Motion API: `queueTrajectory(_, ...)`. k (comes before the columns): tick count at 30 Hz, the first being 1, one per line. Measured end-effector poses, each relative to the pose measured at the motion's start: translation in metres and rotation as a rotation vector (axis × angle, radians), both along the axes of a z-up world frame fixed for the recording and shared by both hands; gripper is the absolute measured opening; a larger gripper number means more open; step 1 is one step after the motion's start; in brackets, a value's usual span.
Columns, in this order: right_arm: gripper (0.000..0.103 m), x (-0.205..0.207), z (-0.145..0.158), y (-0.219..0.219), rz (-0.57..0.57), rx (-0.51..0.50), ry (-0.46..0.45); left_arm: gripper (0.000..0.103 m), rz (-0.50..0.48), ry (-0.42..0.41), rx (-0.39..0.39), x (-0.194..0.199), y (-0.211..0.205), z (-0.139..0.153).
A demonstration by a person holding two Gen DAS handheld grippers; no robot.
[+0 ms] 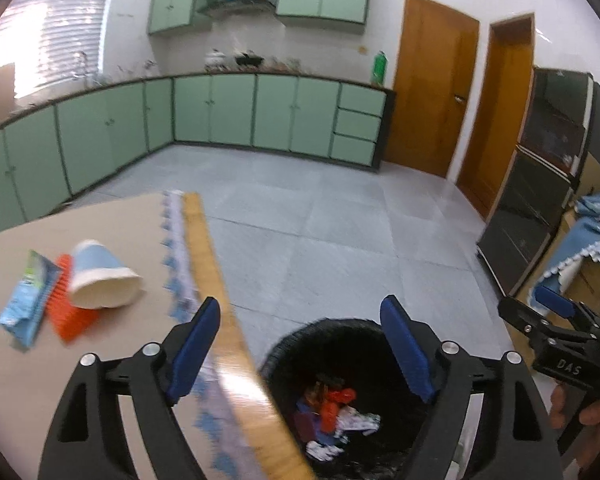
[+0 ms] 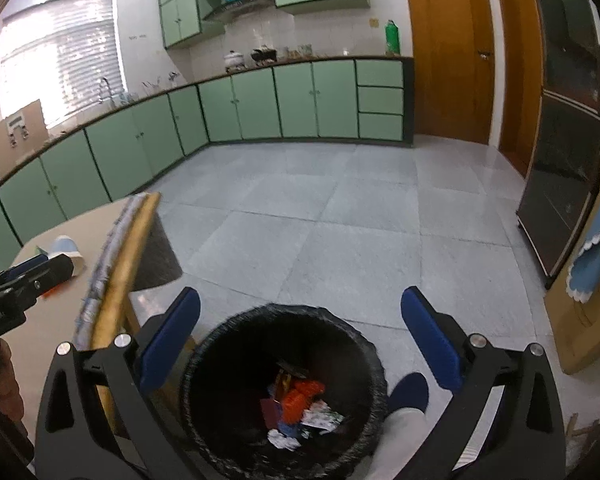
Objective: Collect trash
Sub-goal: 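Move both tools back to the table toward the blue carton and paper cup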
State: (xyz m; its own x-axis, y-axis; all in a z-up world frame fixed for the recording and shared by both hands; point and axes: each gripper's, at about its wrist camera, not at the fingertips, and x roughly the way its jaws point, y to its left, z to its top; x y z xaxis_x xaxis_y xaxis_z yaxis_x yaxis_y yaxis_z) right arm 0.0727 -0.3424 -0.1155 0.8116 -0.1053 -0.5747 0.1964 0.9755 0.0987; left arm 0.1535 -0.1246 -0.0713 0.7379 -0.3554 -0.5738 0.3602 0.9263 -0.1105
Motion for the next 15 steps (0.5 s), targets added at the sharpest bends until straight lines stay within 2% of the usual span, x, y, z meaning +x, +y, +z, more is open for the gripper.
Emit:
queueTrajectory(8, 0.098, 0.014, 0.022, 0.049, 0.126, -0.004, -0.047, 0.083, 0.153, -0.035, -0.015, -0.010, 0.067, 0.015)
queueTrajectory(15, 0.098, 0.029, 0.032, 0.098, 0.221, -0.004, -0.064, 0.083, 0.267, -0.063, 0.014, -0.016, 0.123, 0.018)
